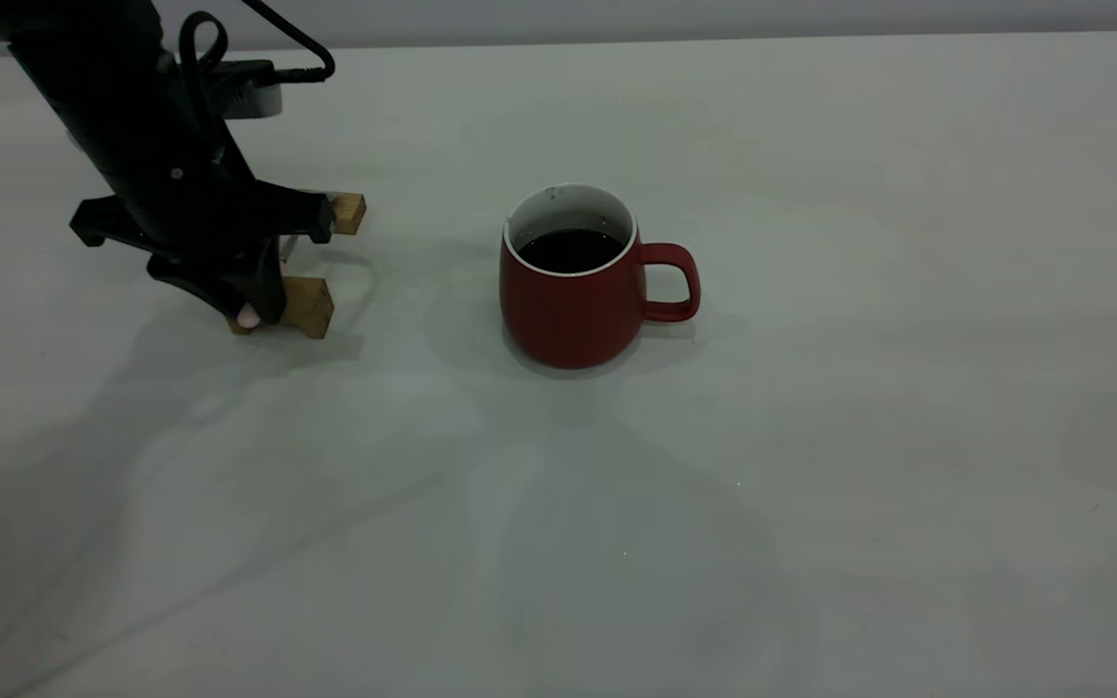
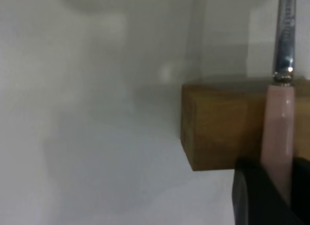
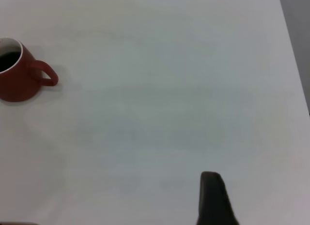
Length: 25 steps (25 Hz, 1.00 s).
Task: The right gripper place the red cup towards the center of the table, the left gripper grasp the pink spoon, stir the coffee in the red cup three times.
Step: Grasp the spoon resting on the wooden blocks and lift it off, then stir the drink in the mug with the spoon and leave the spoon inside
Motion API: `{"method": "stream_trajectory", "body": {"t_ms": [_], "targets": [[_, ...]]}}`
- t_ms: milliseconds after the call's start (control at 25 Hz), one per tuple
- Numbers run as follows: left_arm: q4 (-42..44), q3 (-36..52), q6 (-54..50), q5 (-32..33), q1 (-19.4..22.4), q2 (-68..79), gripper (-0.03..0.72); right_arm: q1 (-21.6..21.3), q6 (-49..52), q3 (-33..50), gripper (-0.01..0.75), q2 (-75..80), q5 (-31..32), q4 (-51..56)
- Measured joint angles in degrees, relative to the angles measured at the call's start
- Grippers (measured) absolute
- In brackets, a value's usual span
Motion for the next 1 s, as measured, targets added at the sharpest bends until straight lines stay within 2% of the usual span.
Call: {"method": "stream_trajectory", "body": {"t_ms": [120,240,440,640,720,840,1000], "targets": [[0.00,-0.07,0.00,0.47,0.00,-0.26,0.177,0.00,0.00,0.00,0.511,0.00,0.00,0.00],[-0.15,-2.42,-0.70,7.00,0.00,-2.39,0.177,0.00,0.00,0.00,0.511,0.00,0.00,0.00],[-7.57,-11.85,-9.58,26.80,0.00,-8.08,0.177,0.00,0.00,0.00,0.511,0.00,0.00,0.00],[-23.52,-19.26,-29.92,45.75,0.00,-9.33,0.177,0.00,0.00,0.00,0.511,0.00,0.00,0.00],[-33.19,-20.34,-38.50,48.95,0.00,-9.33,0.177,0.00,0.00,0.00,0.511,0.00,0.00,0.00],[-46.07,-20.61,-46.07,49.07,-0.27,-9.33,0.177,0.00,0.00,0.00,0.511,0.00,0.00,0.00],[-54.46,-20.61,-51.33,49.07,-1.66,-9.33,0.177,0.00,0.00,0.00,0.511,0.00,0.00,0.00]]}}
